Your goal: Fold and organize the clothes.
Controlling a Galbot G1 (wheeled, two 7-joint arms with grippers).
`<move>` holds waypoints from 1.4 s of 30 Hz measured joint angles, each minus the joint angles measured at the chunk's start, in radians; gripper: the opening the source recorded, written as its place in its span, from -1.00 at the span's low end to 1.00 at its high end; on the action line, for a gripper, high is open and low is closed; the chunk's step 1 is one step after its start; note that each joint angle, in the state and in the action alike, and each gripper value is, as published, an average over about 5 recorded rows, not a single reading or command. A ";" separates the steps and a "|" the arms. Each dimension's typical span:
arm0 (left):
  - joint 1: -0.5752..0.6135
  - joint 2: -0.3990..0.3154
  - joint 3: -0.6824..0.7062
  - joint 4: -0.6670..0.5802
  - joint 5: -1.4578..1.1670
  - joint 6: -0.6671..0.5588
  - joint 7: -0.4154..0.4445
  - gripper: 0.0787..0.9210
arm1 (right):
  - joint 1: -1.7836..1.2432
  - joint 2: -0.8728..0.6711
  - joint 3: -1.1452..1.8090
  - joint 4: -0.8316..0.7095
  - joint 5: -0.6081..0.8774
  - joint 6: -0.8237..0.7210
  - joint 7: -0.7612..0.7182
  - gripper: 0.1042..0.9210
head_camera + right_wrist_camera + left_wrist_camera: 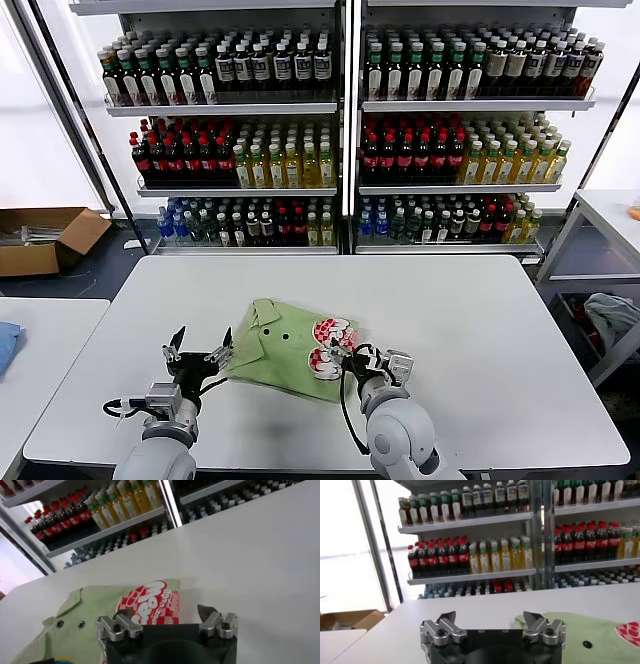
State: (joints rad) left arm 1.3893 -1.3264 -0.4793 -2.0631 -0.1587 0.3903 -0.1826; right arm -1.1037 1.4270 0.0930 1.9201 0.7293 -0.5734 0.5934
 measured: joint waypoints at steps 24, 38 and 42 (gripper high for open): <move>0.008 -0.005 -0.006 -0.012 -0.032 0.009 -0.011 0.77 | 0.001 0.005 -0.020 -0.056 -0.045 -0.006 -0.015 -0.70; 0.023 -0.028 -0.005 -0.036 -0.032 0.014 -0.017 0.77 | 0.075 -0.178 -0.030 -0.049 -0.112 -0.009 -0.087 -0.99; 0.029 -0.036 0.001 -0.044 -0.030 0.016 -0.017 0.77 | 0.132 -0.236 -0.024 -0.094 -0.165 -0.008 -0.128 -0.88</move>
State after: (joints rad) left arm 1.4185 -1.3628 -0.4782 -2.1075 -0.1882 0.4061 -0.1991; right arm -0.9718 1.1915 0.0688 1.8263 0.5644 -0.5816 0.4654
